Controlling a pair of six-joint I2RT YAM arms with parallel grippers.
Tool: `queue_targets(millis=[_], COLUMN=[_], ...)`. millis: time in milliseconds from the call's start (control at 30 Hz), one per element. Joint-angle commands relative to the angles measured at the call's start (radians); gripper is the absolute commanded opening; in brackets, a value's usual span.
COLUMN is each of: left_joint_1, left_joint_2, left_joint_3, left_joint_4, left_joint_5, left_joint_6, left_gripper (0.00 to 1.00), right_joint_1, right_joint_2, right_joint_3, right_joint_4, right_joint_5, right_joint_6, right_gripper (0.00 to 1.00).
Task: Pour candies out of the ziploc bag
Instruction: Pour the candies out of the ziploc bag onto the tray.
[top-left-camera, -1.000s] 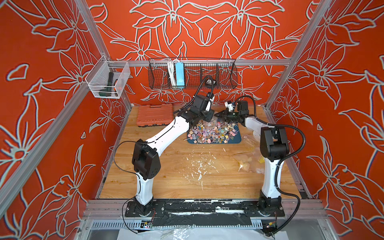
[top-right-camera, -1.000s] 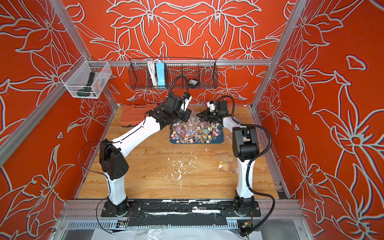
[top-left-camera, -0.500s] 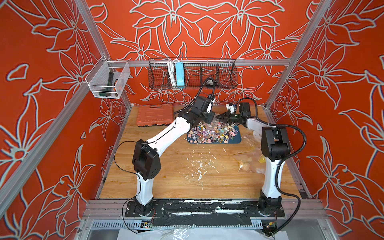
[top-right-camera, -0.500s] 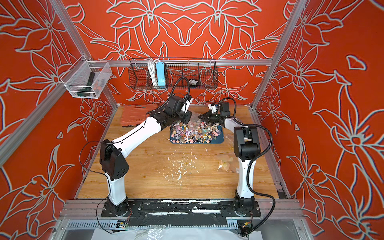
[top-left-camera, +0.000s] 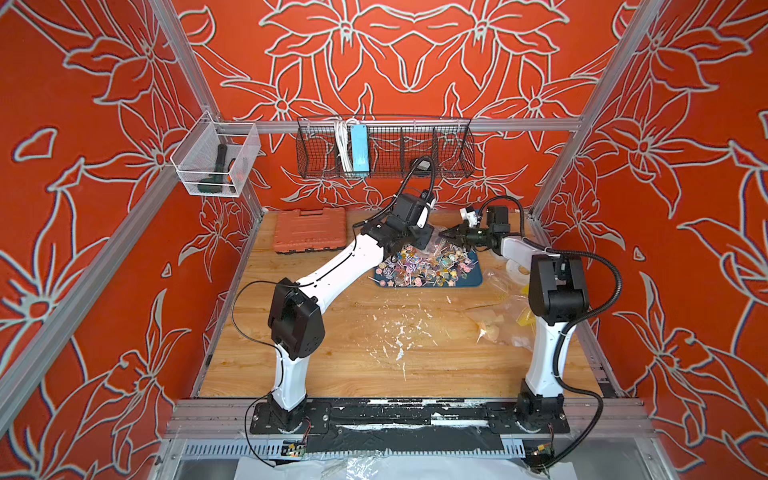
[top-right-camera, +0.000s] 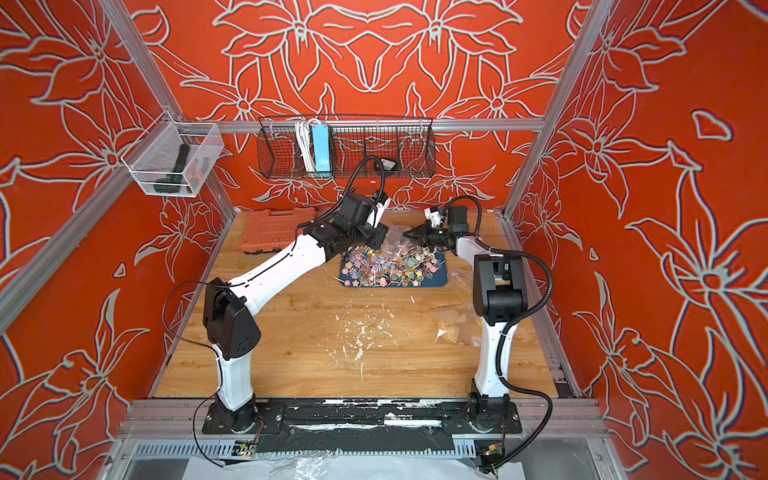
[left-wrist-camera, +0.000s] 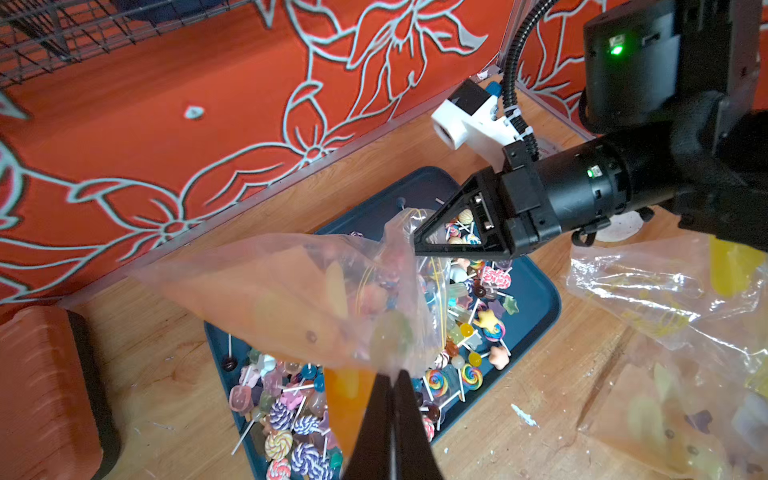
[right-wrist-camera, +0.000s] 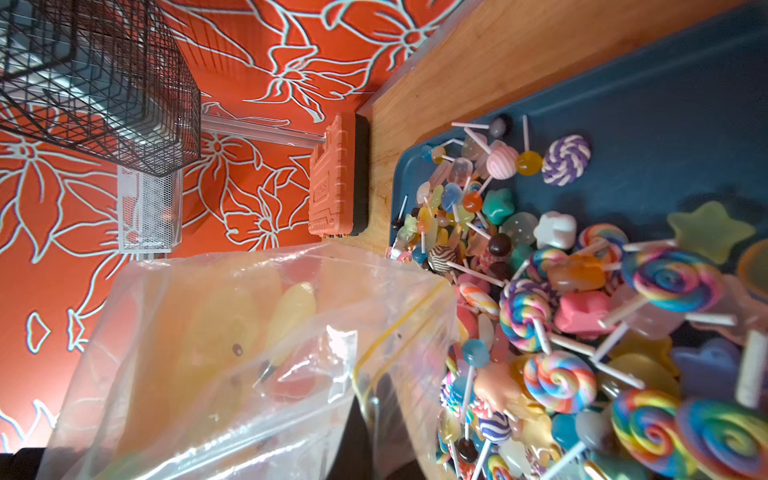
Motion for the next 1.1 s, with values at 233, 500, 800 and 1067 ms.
queue_targets(millis=[233,500,800,1067], left_joint_1=[-0.017,-0.017,-0.020,-0.027], left_joint_2=[-0.010,0.023,0.060,0.084], left_joint_3=[0.081,0.111,0.119,0.133], left_joint_4=[-0.028,-0.036,-0.040,-0.053], left_joint_5=[-0.024,-0.035,-0.038,-0.056], left_joint_6=[-0.001,-0.026,-0.029,-0.024], left_gripper=[0.00,0.00,0.00,0.00], right_joint_1=[-0.055,-0.062,-0.064,-0.063], right_joint_2=[-0.046,-0.105,-0.147,-0.221], right_joint_3=[-0.044,-0.080,-0.121,-0.163], right_joint_4=[-0.131,-0.200,-0.211,-0.241], right_joint_5=[0.142,0.151,0.152,0.138], right_joint_6=[-0.107,-0.221,-0.286,-0.324], right_gripper=[0.32,0.50,0.50,0.50])
